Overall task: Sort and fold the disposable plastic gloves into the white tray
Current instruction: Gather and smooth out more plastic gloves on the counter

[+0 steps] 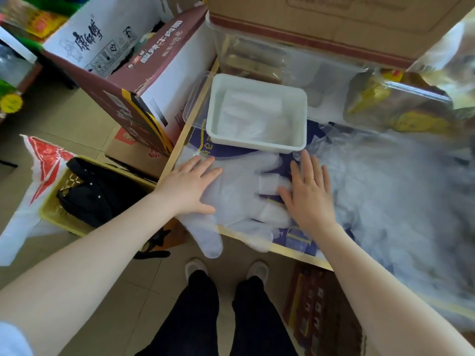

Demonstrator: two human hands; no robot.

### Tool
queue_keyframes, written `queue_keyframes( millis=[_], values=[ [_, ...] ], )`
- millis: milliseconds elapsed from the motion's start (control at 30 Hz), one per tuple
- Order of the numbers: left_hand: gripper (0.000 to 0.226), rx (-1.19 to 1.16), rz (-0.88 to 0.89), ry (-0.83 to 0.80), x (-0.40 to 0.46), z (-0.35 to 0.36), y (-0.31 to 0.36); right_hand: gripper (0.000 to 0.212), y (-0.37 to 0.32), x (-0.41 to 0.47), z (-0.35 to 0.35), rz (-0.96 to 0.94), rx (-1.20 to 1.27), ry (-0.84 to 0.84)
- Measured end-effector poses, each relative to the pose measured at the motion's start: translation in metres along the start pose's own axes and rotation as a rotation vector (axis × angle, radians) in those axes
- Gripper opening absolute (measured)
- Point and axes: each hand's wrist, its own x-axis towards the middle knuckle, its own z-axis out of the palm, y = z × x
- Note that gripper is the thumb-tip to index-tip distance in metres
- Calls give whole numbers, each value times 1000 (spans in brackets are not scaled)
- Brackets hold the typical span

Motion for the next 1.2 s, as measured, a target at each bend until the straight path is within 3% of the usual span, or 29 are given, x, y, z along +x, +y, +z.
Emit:
queue_keyframes(
  millis=[100,233,333,433,533,633,667,833,967,1033,1100,1133,1200],
  values=[
    [82,-63,-43,121,-1,-10,20,61,28,-9,-7,148,143,103],
    [56,-197,63,341,6,-22,66,67,82,-18,-10,451,240,-75],
    [39,-374,142,434,18,-21,104,37,104,-20,-11,346,188,-10],
    [26,-598,156,473,33,-26,140,23,118,-16,-17,349,347,22],
    [27,-698,188,453,52,-35,168,20,126,-16,-20,393,393,-48],
    [30,-679,192,380,67,-40,188,61,131,-29,-14,392,206,-115],
    [31,-667,197,345,71,-39,193,62,133,-34,-11,375,189,-95],
    [36,-739,143,264,83,-40,213,28,145,-46,-3,320,425,100],
    [38,-1230,-12,140,89,-55,229,23,149,-46,-17,366,731,266],
    [41,-1514,6,53,89,-66,237,21,143,-53,-28,216,676,335],
    [60,-1591,30,22,90,-74,244,10,133,-61,-34,31,602,295],
    [60,-1575,41,46,91,-75,246,17,127,-64,-36,-22,564,229],
    [30,-1484,35,175,92,-75,248,39,122,-65,-34,-111,400,200]
  ],
)
